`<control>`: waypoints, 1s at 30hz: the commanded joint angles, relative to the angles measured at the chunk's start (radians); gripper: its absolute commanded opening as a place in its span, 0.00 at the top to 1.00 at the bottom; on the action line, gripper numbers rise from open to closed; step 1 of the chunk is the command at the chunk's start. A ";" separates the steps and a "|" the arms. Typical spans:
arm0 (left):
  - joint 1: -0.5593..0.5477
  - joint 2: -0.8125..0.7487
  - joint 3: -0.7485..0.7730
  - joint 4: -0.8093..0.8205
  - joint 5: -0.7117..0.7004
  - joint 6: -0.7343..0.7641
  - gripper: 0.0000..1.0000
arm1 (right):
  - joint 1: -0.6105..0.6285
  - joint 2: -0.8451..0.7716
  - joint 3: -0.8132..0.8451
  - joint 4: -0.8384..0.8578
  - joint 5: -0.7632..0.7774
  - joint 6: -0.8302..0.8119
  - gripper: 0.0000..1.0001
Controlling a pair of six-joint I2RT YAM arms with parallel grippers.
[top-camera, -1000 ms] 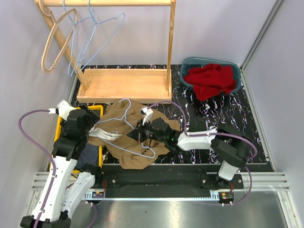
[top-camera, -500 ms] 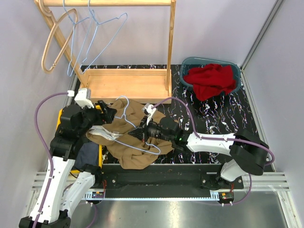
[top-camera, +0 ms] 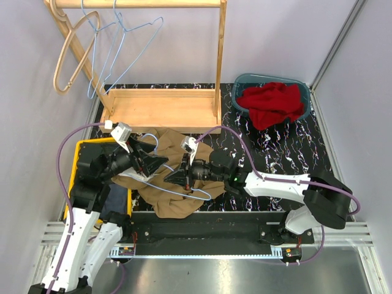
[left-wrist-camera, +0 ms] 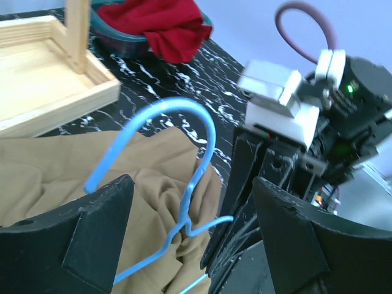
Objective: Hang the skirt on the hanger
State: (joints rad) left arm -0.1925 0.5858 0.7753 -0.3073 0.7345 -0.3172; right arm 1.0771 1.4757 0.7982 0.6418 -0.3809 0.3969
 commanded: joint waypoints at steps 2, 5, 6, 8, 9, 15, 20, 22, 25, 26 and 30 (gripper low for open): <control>0.001 -0.007 -0.030 0.085 0.098 0.007 0.19 | -0.003 -0.048 0.026 0.041 -0.046 0.016 1.00; 0.001 0.008 -0.051 0.120 0.131 -0.016 0.38 | -0.005 -0.046 0.022 0.041 -0.046 0.019 1.00; 0.001 0.012 -0.057 0.131 0.149 -0.020 0.44 | -0.005 -0.048 0.022 0.041 -0.043 0.025 1.00; 0.001 0.022 -0.073 0.149 0.158 -0.025 0.51 | -0.009 -0.046 0.019 0.044 -0.036 0.030 1.00; 0.001 0.023 -0.079 0.152 0.157 -0.028 0.58 | -0.009 -0.046 0.016 0.044 -0.033 0.036 1.00; 0.001 0.025 -0.085 0.151 0.143 -0.028 0.76 | -0.029 -0.045 0.012 0.041 0.013 0.054 1.00; 0.001 0.009 -0.090 0.145 0.020 -0.036 0.99 | -0.046 -0.046 0.010 0.010 0.063 0.062 1.00; 0.001 0.009 -0.090 0.143 -0.006 -0.037 1.00 | -0.049 -0.051 0.012 -0.010 0.083 0.063 1.00; 0.001 0.023 -0.088 0.135 -0.046 -0.034 1.00 | -0.054 -0.060 0.019 -0.053 0.129 0.068 0.98; 0.001 0.029 -0.090 0.134 -0.075 -0.036 1.00 | -0.055 -0.061 0.022 -0.079 0.154 0.066 0.91; 0.001 0.042 -0.093 0.132 -0.159 -0.049 1.00 | -0.060 -0.095 0.039 -0.171 0.253 0.063 0.46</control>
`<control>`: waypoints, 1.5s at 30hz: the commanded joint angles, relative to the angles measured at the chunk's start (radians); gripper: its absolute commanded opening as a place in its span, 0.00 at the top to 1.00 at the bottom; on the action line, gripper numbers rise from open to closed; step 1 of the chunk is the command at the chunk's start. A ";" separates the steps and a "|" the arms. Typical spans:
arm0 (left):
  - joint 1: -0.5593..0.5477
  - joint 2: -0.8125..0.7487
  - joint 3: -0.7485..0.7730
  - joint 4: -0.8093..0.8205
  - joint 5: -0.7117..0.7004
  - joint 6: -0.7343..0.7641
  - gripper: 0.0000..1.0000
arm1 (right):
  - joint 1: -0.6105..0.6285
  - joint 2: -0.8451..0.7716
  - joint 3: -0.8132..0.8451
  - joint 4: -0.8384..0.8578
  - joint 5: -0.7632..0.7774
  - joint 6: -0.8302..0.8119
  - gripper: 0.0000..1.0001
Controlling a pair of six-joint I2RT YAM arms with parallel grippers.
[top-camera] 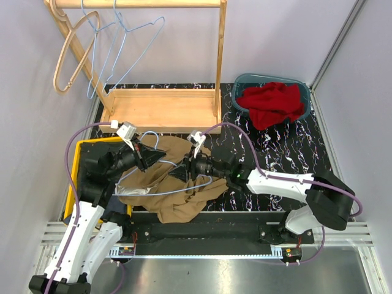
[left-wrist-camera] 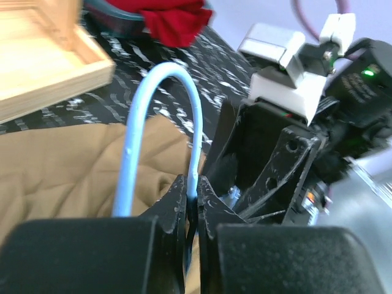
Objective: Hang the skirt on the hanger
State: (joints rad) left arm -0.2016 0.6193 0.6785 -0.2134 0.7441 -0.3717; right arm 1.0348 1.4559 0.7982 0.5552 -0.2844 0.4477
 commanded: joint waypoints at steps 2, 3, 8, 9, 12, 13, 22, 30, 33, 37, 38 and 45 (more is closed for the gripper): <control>0.008 0.011 0.006 0.031 -0.233 0.001 1.00 | -0.019 -0.098 0.035 -0.145 0.233 0.011 0.35; 0.008 0.011 0.007 0.029 -0.250 -0.007 1.00 | -0.021 -0.139 0.020 -0.159 0.258 0.008 0.32; 0.008 0.007 0.024 0.016 -0.469 -0.052 1.00 | -0.061 -0.281 -0.016 -0.357 0.381 0.032 0.16; 0.008 0.005 0.026 0.019 -0.494 -0.062 1.00 | -0.071 -0.290 -0.020 -0.391 0.376 0.039 0.16; 0.008 0.003 0.024 0.039 -0.561 -0.085 1.00 | -0.088 -0.281 -0.027 -0.501 0.335 0.037 0.16; 0.008 0.007 0.026 0.046 -0.581 -0.088 1.00 | -0.087 -0.266 -0.027 -0.535 0.312 0.037 0.17; 0.008 0.052 0.023 0.088 -0.631 -0.118 1.00 | -0.041 0.043 0.099 -0.616 0.042 0.002 0.48; 0.008 0.112 0.024 0.135 -0.614 -0.133 1.00 | -0.042 0.225 0.105 -0.744 0.118 0.104 0.69; 0.008 0.125 0.016 0.164 -0.592 -0.147 1.00 | -0.080 0.239 0.064 -0.790 0.214 0.140 0.79; 0.005 0.146 0.004 0.206 -0.559 -0.167 1.00 | -0.209 0.236 0.052 -0.828 0.307 0.151 0.83; 0.002 0.151 0.001 0.210 -0.557 -0.177 1.00 | -0.231 0.239 0.065 -0.833 0.318 0.138 0.83; -0.035 0.235 -0.020 0.368 -0.565 -0.205 1.00 | -0.449 0.362 0.216 -0.862 0.344 0.046 0.84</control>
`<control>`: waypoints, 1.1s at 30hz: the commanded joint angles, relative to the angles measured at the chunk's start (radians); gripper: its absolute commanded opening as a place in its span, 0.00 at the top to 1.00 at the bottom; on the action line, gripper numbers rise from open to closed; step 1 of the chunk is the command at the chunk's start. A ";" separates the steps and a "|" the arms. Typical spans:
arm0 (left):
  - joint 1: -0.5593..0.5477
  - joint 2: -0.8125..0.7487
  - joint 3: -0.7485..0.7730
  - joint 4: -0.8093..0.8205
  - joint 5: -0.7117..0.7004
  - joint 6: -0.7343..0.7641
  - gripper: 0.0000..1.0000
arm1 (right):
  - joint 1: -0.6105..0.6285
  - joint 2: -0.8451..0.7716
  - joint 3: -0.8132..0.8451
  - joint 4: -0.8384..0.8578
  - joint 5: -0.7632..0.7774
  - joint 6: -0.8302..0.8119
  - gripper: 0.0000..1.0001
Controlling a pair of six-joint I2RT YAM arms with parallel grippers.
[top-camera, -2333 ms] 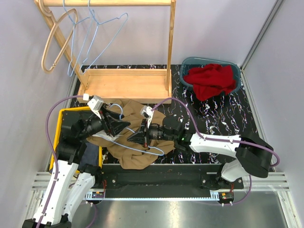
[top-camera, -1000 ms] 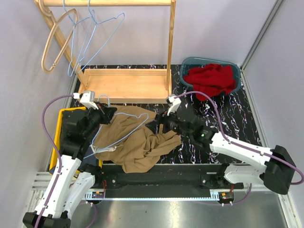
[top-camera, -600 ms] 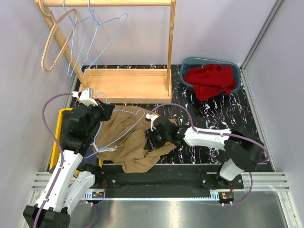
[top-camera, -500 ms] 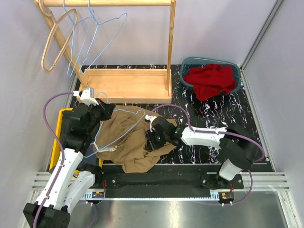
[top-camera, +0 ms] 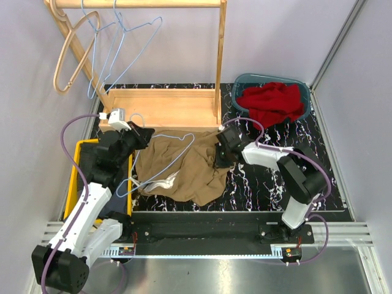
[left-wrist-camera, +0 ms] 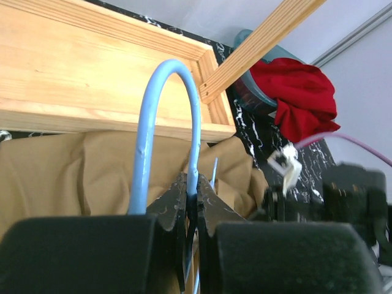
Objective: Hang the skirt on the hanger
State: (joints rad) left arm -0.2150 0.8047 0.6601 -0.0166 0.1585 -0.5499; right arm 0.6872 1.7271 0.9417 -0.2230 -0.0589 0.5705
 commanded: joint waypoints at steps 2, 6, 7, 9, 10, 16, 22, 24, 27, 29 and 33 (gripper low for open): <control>-0.049 0.079 -0.001 0.204 0.012 -0.024 1.00 | -0.168 0.135 0.127 -0.085 0.114 -0.099 0.85; -0.086 0.160 0.015 0.254 -0.005 -0.007 1.00 | -0.212 0.147 0.206 -0.104 0.119 -0.147 0.79; -0.092 0.169 0.021 0.251 -0.010 -0.001 1.00 | -0.212 0.114 0.227 -0.111 0.105 -0.161 0.73; -0.095 0.169 0.029 0.236 -0.039 0.002 1.00 | -0.210 0.060 0.232 -0.118 0.062 -0.185 0.58; -0.099 0.162 0.032 0.230 -0.059 -0.005 1.00 | -0.207 -0.005 0.229 -0.119 0.023 -0.192 0.55; -0.136 0.090 -0.007 0.277 -0.200 -0.060 1.00 | -0.140 -0.202 0.224 -0.133 -0.130 -0.204 0.48; -0.172 0.053 -0.097 0.409 -0.289 -0.134 1.00 | 0.030 -0.164 0.296 -0.191 -0.111 -0.195 0.48; -0.196 0.051 -0.112 0.429 -0.336 -0.137 1.00 | 0.058 -0.120 0.324 -0.190 -0.093 -0.184 0.48; -0.230 0.057 -0.128 0.440 -0.422 -0.133 1.00 | 0.098 -0.058 0.367 -0.191 -0.041 -0.166 0.37; -0.247 0.063 -0.135 0.448 -0.480 -0.131 1.00 | 0.120 -0.023 0.391 -0.193 0.003 -0.156 0.25; -0.285 0.068 -0.134 0.435 -0.591 -0.113 1.00 | 0.132 0.077 0.465 -0.194 0.033 -0.147 0.24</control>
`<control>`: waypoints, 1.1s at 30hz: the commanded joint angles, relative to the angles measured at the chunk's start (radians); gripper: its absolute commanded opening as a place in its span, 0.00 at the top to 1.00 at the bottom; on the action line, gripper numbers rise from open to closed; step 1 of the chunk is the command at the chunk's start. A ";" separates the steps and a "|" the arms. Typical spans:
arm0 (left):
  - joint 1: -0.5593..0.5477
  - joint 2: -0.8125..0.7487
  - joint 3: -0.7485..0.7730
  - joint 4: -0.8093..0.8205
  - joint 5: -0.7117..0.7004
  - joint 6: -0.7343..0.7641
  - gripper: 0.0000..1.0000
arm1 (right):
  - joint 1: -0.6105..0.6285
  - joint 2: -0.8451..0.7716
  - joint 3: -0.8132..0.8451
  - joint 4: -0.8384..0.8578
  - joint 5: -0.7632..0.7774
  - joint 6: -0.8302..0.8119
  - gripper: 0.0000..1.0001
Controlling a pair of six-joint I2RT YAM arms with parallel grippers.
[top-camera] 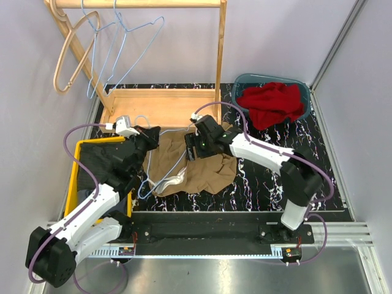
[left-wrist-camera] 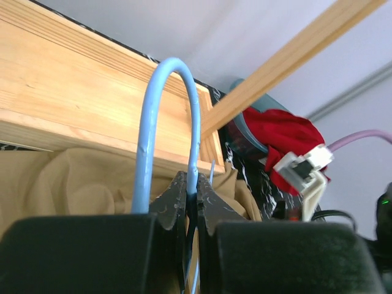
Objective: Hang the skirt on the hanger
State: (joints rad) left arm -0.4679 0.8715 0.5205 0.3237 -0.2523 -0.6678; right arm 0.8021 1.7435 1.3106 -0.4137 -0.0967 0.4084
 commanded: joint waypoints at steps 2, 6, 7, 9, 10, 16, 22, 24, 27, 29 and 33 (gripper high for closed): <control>-0.058 0.003 0.009 0.086 -0.237 0.019 1.00 | 0.025 0.094 0.116 -0.008 0.092 0.012 0.26; -0.089 0.014 0.012 0.078 -0.288 0.046 1.00 | 0.031 0.142 0.164 -0.020 0.140 0.001 0.32; -0.092 0.017 0.013 0.077 -0.289 0.048 1.00 | 0.031 0.151 0.171 -0.037 0.149 -0.002 0.34; -0.100 0.026 0.012 0.075 -0.292 0.051 1.00 | 0.032 0.172 0.182 -0.062 0.201 0.000 0.41; -0.101 0.027 0.013 0.074 -0.291 0.053 1.00 | 0.032 0.172 0.177 -0.074 0.231 0.000 0.43; -0.110 0.009 -0.007 0.077 -0.265 0.082 1.00 | 0.034 0.078 0.043 -0.083 0.317 0.003 0.86; -0.110 -0.054 -0.031 0.075 -0.194 0.126 1.00 | 0.032 0.019 -0.083 -0.089 0.353 0.030 1.00; -0.110 -0.083 -0.033 0.058 -0.161 0.137 1.00 | 0.032 0.007 -0.100 -0.089 0.371 0.046 1.00; -0.112 -0.117 -0.037 0.043 -0.115 0.151 1.00 | 0.031 -0.013 -0.126 -0.085 0.410 0.073 1.00; -0.110 -0.121 -0.033 0.034 -0.096 0.154 1.00 | 0.031 -0.010 -0.132 -0.083 0.408 0.084 1.00; -0.110 -0.106 -0.031 0.038 -0.058 0.145 1.00 | 0.031 -0.013 -0.131 -0.073 0.390 0.092 0.82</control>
State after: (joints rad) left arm -0.5743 0.7609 0.4816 0.3294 -0.3733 -0.5415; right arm 0.8284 1.7710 1.1831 -0.4969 0.2466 0.4732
